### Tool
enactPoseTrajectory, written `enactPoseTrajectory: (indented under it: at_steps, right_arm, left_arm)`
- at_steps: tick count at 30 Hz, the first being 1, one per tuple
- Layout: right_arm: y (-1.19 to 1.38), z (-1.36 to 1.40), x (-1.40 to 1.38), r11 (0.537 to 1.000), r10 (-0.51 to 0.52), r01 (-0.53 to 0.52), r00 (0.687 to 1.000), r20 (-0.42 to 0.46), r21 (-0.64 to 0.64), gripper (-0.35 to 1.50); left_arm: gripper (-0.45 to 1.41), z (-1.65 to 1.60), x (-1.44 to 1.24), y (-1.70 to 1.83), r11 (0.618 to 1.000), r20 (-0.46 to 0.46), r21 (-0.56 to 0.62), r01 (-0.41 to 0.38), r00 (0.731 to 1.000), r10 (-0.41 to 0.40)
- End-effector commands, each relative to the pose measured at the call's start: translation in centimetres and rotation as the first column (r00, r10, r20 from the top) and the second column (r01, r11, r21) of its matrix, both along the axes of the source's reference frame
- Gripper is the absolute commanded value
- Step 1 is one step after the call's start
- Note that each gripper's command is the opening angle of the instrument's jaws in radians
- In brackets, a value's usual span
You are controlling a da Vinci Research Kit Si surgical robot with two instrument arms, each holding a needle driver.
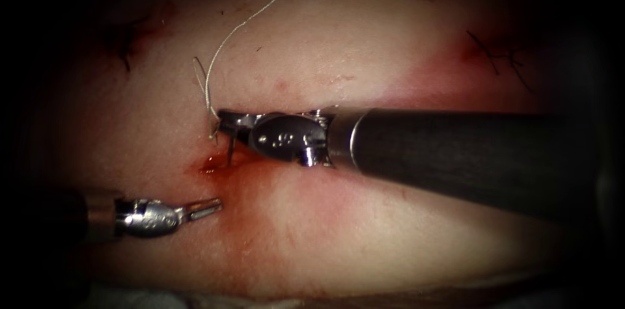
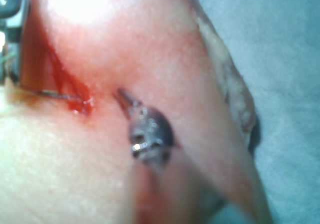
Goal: Wound Closure
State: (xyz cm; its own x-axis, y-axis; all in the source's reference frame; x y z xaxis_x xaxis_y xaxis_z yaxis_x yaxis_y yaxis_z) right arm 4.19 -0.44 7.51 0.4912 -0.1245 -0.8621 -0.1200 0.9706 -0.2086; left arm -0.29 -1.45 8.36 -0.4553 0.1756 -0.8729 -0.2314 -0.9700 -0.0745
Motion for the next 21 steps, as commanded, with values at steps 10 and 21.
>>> enactPoseTrajectory:
  at_steps: [10,21]
  right_arm:
    - [-0.15,0.02,0.12,0.999,0.006,-0.009,0.999,-0.051,-0.052,-0.35]
    - [-0.27,-0.04,0.16,0.998,0.025,-0.028,0.998,-0.055,-0.061,-0.35]
  left_arm:
    - [-0.23,0.05,-0.06,-0.09,1.0,0.001,0.004,0.0,1.0,0.0]
    - [-0.25,0.05,-0.06,-0.09,1.0,0.001,0.004,0.0,1.0,0.0]
